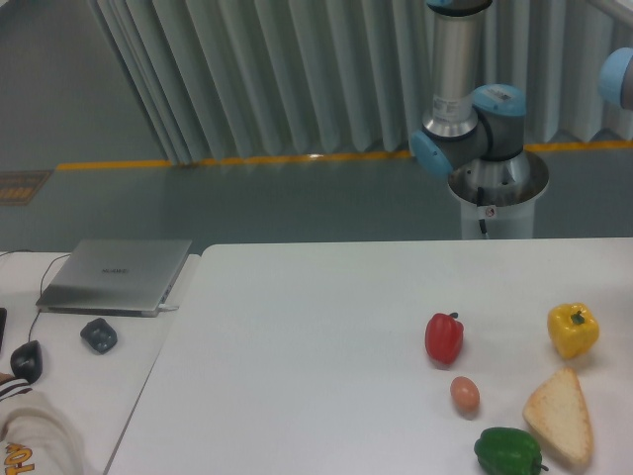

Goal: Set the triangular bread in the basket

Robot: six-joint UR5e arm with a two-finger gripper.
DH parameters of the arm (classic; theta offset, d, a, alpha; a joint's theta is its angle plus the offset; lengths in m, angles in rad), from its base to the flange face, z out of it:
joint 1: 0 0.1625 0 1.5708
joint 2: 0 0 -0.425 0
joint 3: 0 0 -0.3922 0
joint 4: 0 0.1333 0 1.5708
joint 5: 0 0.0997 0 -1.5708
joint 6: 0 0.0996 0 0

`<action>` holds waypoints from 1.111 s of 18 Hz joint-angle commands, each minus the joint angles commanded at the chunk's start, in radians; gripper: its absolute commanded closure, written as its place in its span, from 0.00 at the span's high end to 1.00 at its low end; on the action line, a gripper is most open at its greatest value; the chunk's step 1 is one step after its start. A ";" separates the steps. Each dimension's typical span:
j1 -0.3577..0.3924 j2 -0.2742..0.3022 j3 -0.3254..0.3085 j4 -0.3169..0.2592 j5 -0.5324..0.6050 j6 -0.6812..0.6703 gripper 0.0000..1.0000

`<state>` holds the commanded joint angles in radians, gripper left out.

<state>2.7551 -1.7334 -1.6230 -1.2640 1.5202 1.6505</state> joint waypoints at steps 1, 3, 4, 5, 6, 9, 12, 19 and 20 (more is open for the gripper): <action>0.000 0.000 0.000 0.000 0.000 0.000 1.00; -0.002 0.000 0.000 -0.006 -0.002 -0.003 1.00; -0.003 0.000 -0.002 -0.008 -0.005 -0.003 1.00; -0.006 0.000 -0.002 -0.006 -0.003 -0.003 1.00; -0.017 0.000 -0.005 -0.002 0.000 -0.006 1.00; -0.023 -0.011 -0.026 0.005 -0.003 -0.005 1.00; -0.017 -0.002 -0.066 0.008 -0.011 -0.002 1.00; -0.165 0.000 -0.065 0.008 -0.026 -0.274 1.00; -0.173 -0.005 -0.058 0.009 -0.028 -0.332 1.00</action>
<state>2.5818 -1.7380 -1.6813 -1.2548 1.4926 1.3183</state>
